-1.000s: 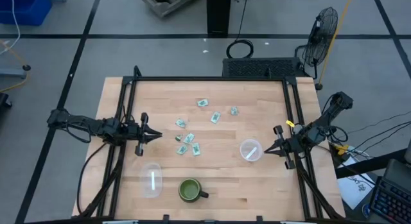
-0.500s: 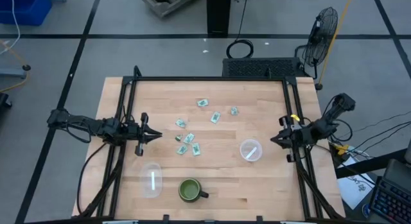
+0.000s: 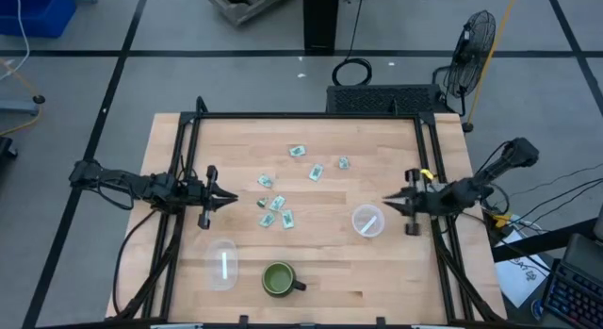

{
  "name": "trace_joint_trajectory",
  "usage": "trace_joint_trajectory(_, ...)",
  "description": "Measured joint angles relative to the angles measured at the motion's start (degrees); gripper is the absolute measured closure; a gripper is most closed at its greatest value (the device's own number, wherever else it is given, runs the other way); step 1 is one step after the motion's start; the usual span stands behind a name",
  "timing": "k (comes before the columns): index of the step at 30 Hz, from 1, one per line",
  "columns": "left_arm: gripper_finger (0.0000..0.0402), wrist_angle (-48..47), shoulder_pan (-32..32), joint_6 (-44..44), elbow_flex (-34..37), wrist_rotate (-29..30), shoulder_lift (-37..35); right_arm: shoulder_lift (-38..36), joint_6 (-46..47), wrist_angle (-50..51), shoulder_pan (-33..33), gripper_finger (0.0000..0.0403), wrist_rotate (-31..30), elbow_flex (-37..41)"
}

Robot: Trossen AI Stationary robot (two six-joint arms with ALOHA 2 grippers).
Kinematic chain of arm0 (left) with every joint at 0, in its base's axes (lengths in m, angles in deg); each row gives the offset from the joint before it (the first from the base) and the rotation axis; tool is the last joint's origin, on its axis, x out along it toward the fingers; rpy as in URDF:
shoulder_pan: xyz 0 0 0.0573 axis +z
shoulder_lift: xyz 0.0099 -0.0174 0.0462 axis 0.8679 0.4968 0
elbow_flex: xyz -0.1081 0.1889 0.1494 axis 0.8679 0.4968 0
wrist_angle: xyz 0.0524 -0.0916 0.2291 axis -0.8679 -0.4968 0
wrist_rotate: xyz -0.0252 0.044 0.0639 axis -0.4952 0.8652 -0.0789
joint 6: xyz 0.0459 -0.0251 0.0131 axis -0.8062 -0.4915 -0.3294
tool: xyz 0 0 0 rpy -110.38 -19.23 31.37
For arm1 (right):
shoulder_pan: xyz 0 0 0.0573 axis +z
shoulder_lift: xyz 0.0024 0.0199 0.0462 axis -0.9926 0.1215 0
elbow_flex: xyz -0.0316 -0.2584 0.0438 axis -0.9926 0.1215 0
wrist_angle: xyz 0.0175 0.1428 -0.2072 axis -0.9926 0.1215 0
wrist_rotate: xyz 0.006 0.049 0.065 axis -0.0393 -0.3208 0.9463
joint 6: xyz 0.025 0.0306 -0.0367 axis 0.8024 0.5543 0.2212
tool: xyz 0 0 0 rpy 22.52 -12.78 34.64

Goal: Pick and place Stevia / Truvia into bins
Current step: Put the white stevia packet into the circular transparent container

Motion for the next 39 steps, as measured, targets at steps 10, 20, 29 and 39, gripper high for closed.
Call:
trace_joint_trajectory(10,0.036,-0.02,0.01,0.0,0.0,0.01,0.01,30.75,4.03,10.88,-21.71,0.017,4.14,-16.19)
trace_joint_trajectory(20,0.036,-0.07,0.0,0.0,0.0,-0.01,0.02,53.11,16.92,36.65,-43.5,0.0174,24.15,-35.87)
trace_joint_trajectory(29,0.036,-0.04,0.01,0.0,0.0,-0.02,0.02,63.78,32.76,32.17,-54.39,0.0164,28.45,-38.42)
trace_joint_trajectory(39,0.036,-0.05,0.01,0.0,0.0,-0.01,0.01,72.04,34.35,29.38,-54.72,0.0164,28.38,-38.46)
